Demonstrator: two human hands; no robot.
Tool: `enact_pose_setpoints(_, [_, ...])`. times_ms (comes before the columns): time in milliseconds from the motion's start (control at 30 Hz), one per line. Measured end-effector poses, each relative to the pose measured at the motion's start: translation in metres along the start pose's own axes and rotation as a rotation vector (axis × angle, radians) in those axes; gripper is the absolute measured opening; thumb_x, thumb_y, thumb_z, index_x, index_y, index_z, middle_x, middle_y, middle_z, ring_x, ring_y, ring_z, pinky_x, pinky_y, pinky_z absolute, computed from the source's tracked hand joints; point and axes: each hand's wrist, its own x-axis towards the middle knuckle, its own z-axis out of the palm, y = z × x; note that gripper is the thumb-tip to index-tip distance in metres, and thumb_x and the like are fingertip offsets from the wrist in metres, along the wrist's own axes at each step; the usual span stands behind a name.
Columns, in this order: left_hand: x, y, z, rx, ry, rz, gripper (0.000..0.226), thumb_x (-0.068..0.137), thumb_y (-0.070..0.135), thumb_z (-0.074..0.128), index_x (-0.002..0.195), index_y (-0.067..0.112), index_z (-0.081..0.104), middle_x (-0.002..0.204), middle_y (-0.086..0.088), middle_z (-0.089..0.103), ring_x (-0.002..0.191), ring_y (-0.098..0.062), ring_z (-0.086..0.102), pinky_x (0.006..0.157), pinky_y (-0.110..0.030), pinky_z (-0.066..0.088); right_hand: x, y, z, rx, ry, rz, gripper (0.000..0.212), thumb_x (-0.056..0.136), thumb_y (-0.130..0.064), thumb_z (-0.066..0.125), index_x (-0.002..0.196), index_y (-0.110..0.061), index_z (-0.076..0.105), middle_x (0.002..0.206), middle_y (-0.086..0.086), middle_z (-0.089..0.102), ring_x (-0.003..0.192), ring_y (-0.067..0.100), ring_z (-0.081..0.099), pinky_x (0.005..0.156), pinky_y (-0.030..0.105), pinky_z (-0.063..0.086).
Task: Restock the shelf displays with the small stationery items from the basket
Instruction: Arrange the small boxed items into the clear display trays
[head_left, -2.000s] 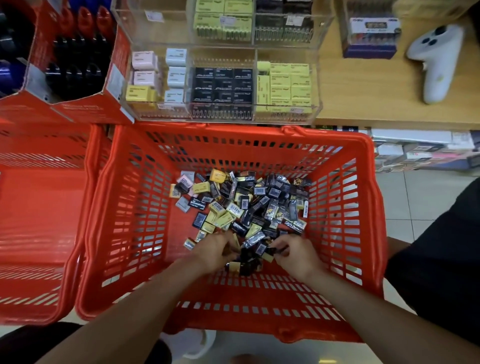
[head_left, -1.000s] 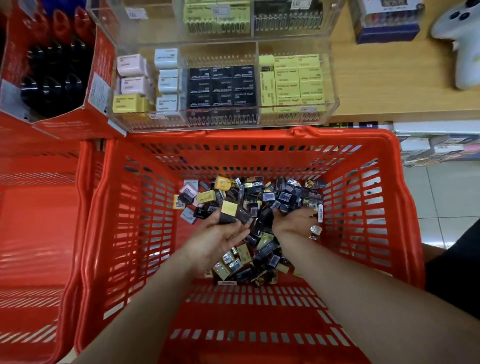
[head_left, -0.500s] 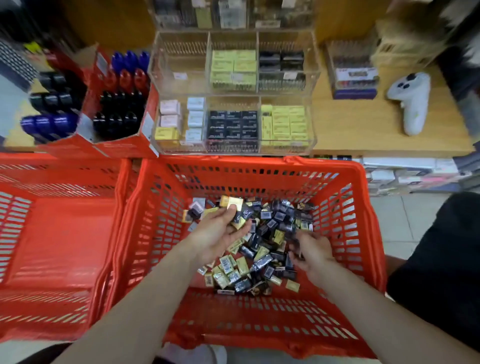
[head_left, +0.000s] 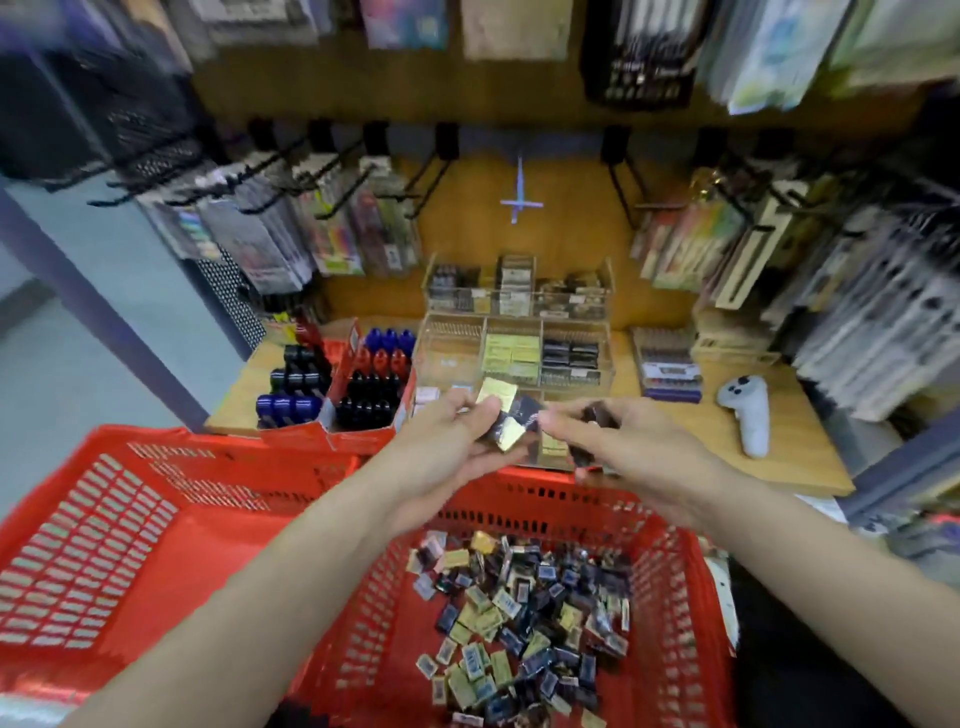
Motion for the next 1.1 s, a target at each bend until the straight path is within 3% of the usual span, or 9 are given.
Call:
enact_pose_setpoints(267, [0.000,0.018,0.007,0.079,-0.011,0.016,0.029,0.100,0.016,0.053,0.124,0.000,0.055,0.120,-0.018,0.068,0.111,-0.025,0.067,0.094,-0.042,0.056,0.016,-0.004,0.002,0.164,0.138,-0.020,0.012,0.085,-0.032,0.074,0.080,-0.023,0.079,0.066,-0.006,0.066,0.055,0.007,0.058,0.056,0.022,0.051])
enact_pose_setpoints(400, [0.000,0.019,-0.008,0.298,0.111,0.085,0.020,0.099,0.013,0.055,0.117,0.007,0.062,0.124,-0.015,0.061,0.103,-0.021,0.068,0.087,-0.031,0.058,0.023,-0.015,-0.013,0.294,0.177,0.032,0.018,0.084,-0.029,0.073,0.094,-0.015,0.070,0.078,0.006,0.060,0.065,0.015,0.053,0.051,0.024,0.047])
enact_pose_setpoints(467, [0.000,0.021,-0.013,0.399,0.144,0.120,0.019,0.095,0.015,0.063,0.113,0.018,0.069,0.117,-0.011,0.063,0.088,-0.016,0.068,0.084,-0.029,0.059,0.025,-0.019,-0.019,0.223,0.129,0.015,0.011,0.085,-0.029,0.070,0.085,-0.019,0.076,0.081,0.005,0.062,0.063,0.013,0.053,0.048,0.023,0.044])
enact_pose_setpoints(567, [0.001,0.022,-0.007,0.487,0.056,0.116,0.024,0.086,0.022,0.074,0.109,0.030,0.071,0.103,0.001,0.073,0.076,-0.003,0.065,0.077,-0.021,0.054,0.024,-0.020,-0.021,-0.054,0.035,-0.106,0.016,0.090,-0.036,0.067,0.081,-0.028,0.079,0.076,-0.002,0.070,0.057,0.006,0.057,0.050,0.021,0.045])
enact_pose_setpoints(667, [0.004,0.018,0.004,0.480,0.028,0.096,0.027,0.084,0.021,0.076,0.110,0.024,0.067,0.098,0.004,0.075,0.084,-0.004,0.067,0.073,-0.016,0.053,0.025,-0.017,-0.020,-0.206,0.018,-0.229,0.014,0.091,-0.038,0.066,0.091,-0.033,0.078,0.073,-0.002,0.069,0.056,0.008,0.053,0.048,0.021,0.042])
enact_pose_setpoints(733, [0.007,0.016,0.009,0.440,0.040,0.088,0.023,0.088,0.018,0.073,0.110,0.017,0.069,0.102,-0.004,0.075,0.089,-0.013,0.070,0.075,-0.019,0.056,0.025,-0.016,-0.021,-0.235,0.037,-0.318,0.013,0.089,-0.039,0.066,0.092,-0.036,0.078,0.071,0.009,0.065,0.056,0.015,0.048,0.046,0.024,0.040])
enact_pose_setpoints(867, [0.010,0.015,0.014,0.295,-0.005,0.059,0.019,0.090,0.014,0.069,0.109,0.010,0.071,0.100,-0.008,0.076,0.082,-0.017,0.071,0.073,-0.020,0.056,0.025,-0.015,-0.019,-0.225,0.145,-0.446,0.009,0.087,-0.037,0.069,0.085,-0.035,0.078,0.076,0.019,0.068,0.057,0.024,0.051,0.049,0.033,0.042])
enact_pose_setpoints(967, [0.012,0.013,0.017,0.249,-0.034,0.065,0.021,0.090,0.014,0.069,0.111,0.012,0.070,0.101,-0.004,0.076,0.087,-0.018,0.071,0.074,-0.020,0.055,0.026,-0.013,-0.018,-0.196,0.199,-0.465,0.009,0.087,-0.032,0.072,0.082,-0.032,0.078,0.076,0.017,0.070,0.057,0.024,0.054,0.050,0.033,0.044])
enact_pose_setpoints(1100, [0.015,0.010,0.018,0.274,-0.003,0.076,0.020,0.091,0.025,0.069,0.108,0.014,0.073,0.100,-0.005,0.076,0.088,-0.020,0.069,0.083,-0.027,0.055,0.028,-0.011,-0.018,-0.218,0.225,-0.489,0.007,0.085,-0.030,0.074,0.084,-0.025,0.078,0.062,-0.008,0.067,0.049,0.001,0.051,0.048,0.018,0.042])
